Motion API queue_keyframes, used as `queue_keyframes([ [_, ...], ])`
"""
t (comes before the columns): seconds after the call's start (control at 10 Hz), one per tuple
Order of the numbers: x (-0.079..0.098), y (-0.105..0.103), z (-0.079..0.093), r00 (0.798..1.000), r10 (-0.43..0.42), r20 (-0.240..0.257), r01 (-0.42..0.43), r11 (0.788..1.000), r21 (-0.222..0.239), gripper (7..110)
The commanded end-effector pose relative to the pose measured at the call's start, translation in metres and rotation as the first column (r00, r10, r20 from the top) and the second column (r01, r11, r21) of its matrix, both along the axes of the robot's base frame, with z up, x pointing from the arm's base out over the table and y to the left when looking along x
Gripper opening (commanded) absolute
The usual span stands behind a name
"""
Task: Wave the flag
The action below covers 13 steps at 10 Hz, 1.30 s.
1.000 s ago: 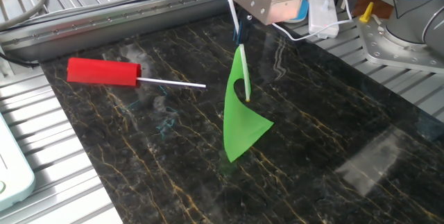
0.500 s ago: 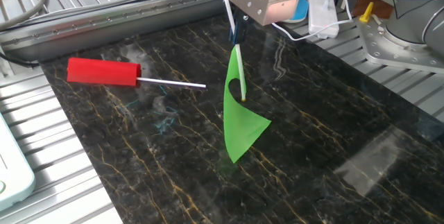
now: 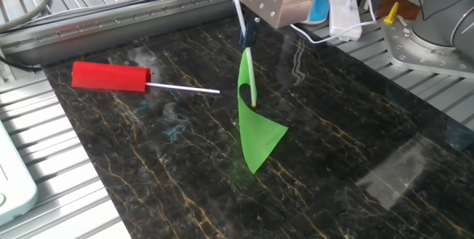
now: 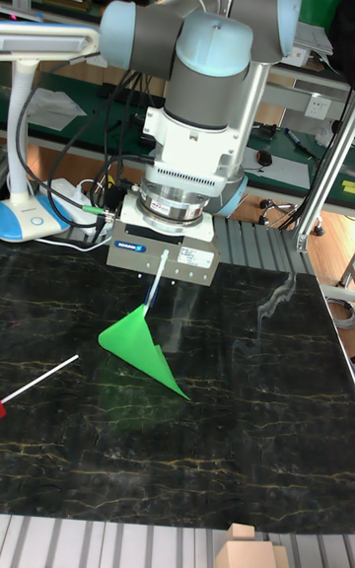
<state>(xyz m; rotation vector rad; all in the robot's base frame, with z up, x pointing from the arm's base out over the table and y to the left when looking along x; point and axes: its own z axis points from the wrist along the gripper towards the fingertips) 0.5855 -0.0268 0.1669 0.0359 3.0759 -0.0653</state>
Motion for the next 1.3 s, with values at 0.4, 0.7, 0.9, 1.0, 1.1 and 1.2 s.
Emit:
queue_keyframes([
  [0.4,0.008,-0.006,0.002,0.999,-0.029,0.031,0.029,0.999,-0.016,7],
  [0.7,0.004,-0.001,0.001,1.000,-0.013,0.014,0.013,1.000,-0.001,7],
  [0.9,0.020,0.008,0.012,1.000,0.002,0.008,-0.002,0.999,0.033,7],
  [1.0,0.027,0.013,0.024,1.000,0.003,0.000,-0.003,0.999,0.046,7],
  [1.1,0.027,0.019,0.038,1.000,0.000,-0.002,0.000,0.998,0.057,7],
  [1.2,0.020,0.021,0.052,1.000,0.000,-0.011,0.001,0.998,0.060,7],
])
